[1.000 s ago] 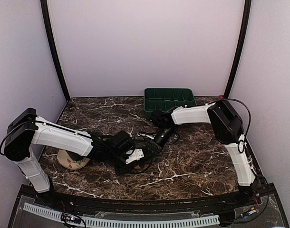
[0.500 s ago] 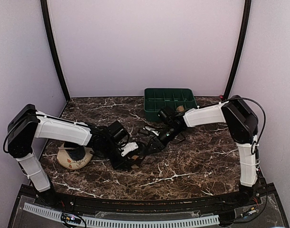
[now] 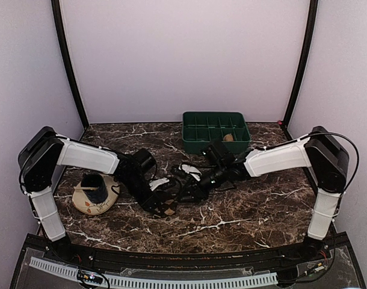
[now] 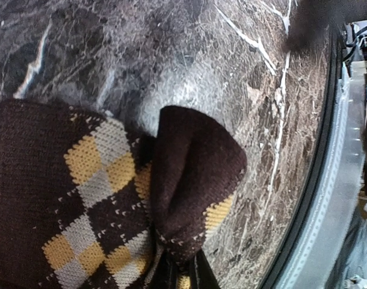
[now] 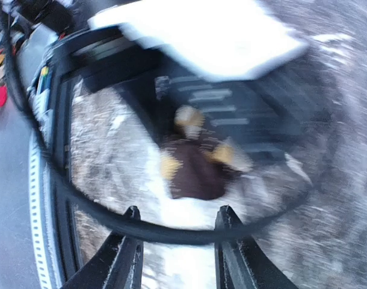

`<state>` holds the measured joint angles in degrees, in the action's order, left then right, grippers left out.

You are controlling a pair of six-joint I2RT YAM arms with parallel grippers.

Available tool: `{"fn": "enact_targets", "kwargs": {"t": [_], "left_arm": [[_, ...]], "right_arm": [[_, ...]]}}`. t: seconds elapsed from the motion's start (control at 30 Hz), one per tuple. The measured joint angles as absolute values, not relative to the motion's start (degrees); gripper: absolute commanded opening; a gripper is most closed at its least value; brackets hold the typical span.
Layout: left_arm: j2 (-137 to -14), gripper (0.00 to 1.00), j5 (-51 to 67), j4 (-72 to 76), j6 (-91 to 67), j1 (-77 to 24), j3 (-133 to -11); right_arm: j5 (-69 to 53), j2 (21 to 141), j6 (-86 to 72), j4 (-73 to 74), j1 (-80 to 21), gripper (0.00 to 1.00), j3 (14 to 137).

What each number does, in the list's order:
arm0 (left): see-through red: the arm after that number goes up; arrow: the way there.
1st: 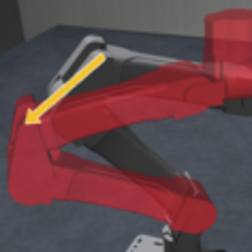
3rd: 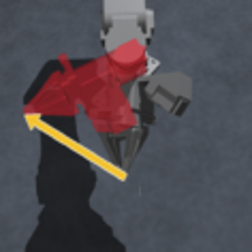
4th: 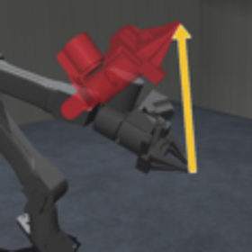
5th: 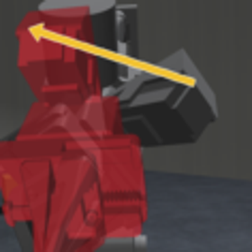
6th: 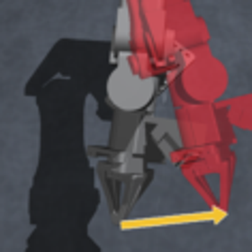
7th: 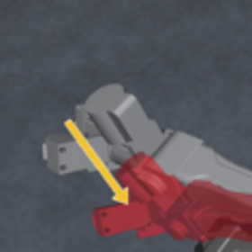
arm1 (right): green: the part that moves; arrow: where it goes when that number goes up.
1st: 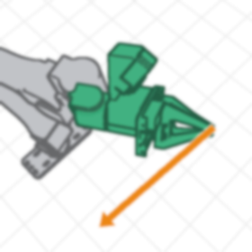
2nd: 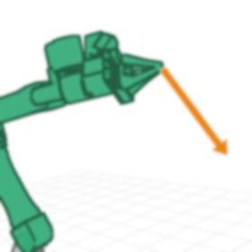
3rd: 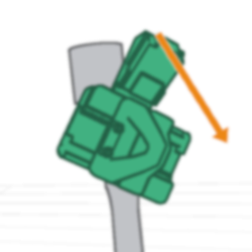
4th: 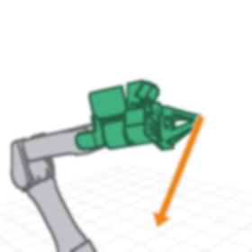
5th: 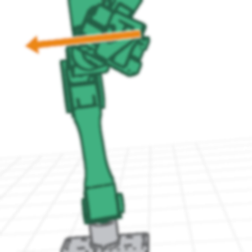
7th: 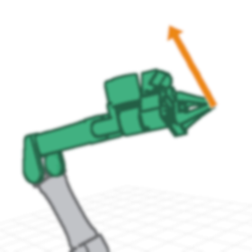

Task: Roll the socks
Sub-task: Roll the sock at the center of the board.

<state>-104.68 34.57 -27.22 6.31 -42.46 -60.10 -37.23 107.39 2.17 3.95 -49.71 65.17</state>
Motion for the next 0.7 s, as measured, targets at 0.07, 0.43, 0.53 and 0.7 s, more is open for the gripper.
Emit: {"fn": "enact_targets", "kwargs": {"t": [0.07, 0.43, 0.53, 0.7], "left_arm": [[-105.21, 0.0, 36.42, -27.97, 6.31, -41.56, -60.16], [-107.18, 0.0, 42.5, -30.2, 6.31, -38.39, -60.31], [-107.59, 0.0, 43.42, -30.57, 6.48, -38.13, -60.47], [-108.22, 0.0, 45.01, -31.4, 6.87, -37.78, -60.64]], "right_arm": [[-37.15, 106.59, 2.17, 2.81, -52.03, 0.37, 63.75], [-36.77, 103.57, 2.0, -0.62, -58.61, 0.37, 58.41], [-36.56, 103.37, 1.96, -1.96, -60.05, 0.37, 58.3], [-36.42, 103.39, 1.83, -3.05, -62.5, 0.37, 58.39]]}}
